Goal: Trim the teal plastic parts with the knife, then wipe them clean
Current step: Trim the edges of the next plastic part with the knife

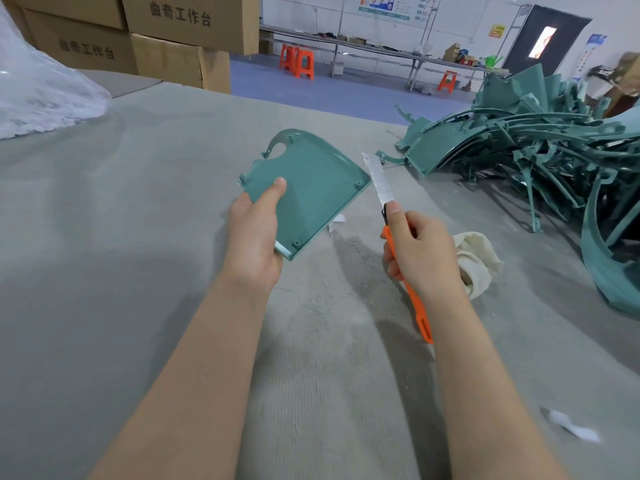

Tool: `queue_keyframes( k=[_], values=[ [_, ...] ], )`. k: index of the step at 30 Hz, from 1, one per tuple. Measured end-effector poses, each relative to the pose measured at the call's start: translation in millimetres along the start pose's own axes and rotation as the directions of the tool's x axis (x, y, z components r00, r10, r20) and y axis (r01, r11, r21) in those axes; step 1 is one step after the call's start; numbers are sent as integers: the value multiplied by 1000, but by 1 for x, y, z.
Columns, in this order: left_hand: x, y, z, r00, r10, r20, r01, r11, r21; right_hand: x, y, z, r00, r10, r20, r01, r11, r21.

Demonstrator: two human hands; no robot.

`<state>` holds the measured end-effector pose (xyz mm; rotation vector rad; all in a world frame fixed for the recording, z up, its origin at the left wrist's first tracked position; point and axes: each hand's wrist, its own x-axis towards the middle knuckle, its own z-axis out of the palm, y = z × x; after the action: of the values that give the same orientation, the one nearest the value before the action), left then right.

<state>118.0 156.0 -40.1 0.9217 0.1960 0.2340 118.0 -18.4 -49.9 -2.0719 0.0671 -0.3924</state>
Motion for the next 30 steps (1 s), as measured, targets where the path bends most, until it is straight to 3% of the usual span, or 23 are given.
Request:
queue_keyframes(
  k=[10, 19, 21, 26, 30],
  values=[
    [2, -2, -2, 1000, -19, -12, 19, 1000, 0, -6, -4, 7, 992, -39, 119, 32, 998, 59],
    [6, 0, -4, 997, -52, -62, 49, 998, -49, -15, -10, 22, 934, -173, 311, 177, 984, 15],
    [7, 1, -4, 995, -76, -61, 72, 995, -66, -16, -12, 21, 940, -183, 289, 182, 983, 29],
    [3, 4, -3, 986, -169, -17, 165, 979, -119, -7, -9, 6, 995, -93, 20, 91, 993, 79],
    [2, 3, -2, 980, -199, 5, 198, 974, -107, -5, -8, 4, 998, -67, -19, 68, 992, 107]
  ],
)
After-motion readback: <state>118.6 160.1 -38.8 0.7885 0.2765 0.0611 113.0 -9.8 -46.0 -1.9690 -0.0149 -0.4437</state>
